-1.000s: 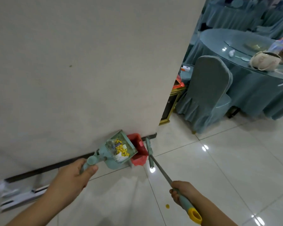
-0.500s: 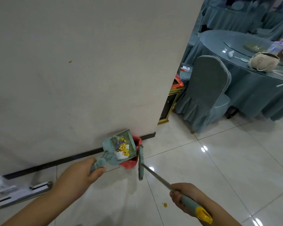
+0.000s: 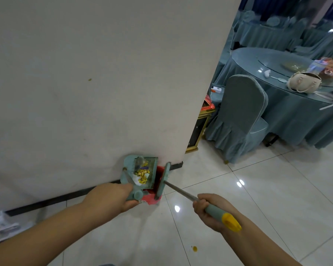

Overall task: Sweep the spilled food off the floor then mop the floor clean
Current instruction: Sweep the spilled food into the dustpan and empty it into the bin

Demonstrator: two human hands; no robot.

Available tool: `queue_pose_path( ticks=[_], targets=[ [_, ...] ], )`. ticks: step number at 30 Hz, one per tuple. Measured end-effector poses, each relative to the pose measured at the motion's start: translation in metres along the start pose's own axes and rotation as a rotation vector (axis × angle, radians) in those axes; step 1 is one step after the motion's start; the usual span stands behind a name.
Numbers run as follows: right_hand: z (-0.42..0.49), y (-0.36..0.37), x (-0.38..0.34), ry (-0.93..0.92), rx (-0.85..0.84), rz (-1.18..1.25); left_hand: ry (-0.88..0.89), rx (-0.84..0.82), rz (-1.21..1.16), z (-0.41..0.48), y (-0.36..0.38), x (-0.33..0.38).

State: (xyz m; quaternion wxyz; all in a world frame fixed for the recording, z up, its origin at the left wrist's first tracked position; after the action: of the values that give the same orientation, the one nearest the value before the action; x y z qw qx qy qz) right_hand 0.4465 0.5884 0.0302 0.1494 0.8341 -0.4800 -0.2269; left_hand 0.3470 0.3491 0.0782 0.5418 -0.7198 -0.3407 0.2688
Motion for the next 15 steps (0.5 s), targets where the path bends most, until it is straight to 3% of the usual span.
queue_pose_path(
  ticks=[5,8,11,15],
  targets=[
    [0.047,-0.013,-0.011,0.023,0.019,0.132,0.135,-0.043,0.058,0.014,0.009,0.02],
    [0.09,-0.048,-0.031,-0.076,0.084,0.18,0.181,-0.045,0.087,0.017,0.01,0.033],
    [0.063,-0.02,-0.023,-0.034,-0.02,0.105,0.226,-0.071,0.081,0.017,0.014,0.045],
    [0.024,0.008,-0.011,-0.091,0.014,0.208,0.274,-0.105,0.11,0.016,0.016,0.053]
  ],
)
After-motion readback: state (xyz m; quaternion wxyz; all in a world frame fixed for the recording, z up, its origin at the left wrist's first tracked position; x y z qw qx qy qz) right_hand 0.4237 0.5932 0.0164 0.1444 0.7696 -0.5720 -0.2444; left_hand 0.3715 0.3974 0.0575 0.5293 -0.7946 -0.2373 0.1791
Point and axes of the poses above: each hand's wrist, its own z-axis towards the middle knuckle, its own y-axis out of the palm, x = y × z, the point moved 4 cm from there along z, towards the middle knuckle, and after that the axes turned 1 degree about z, right-handed, at the moved point
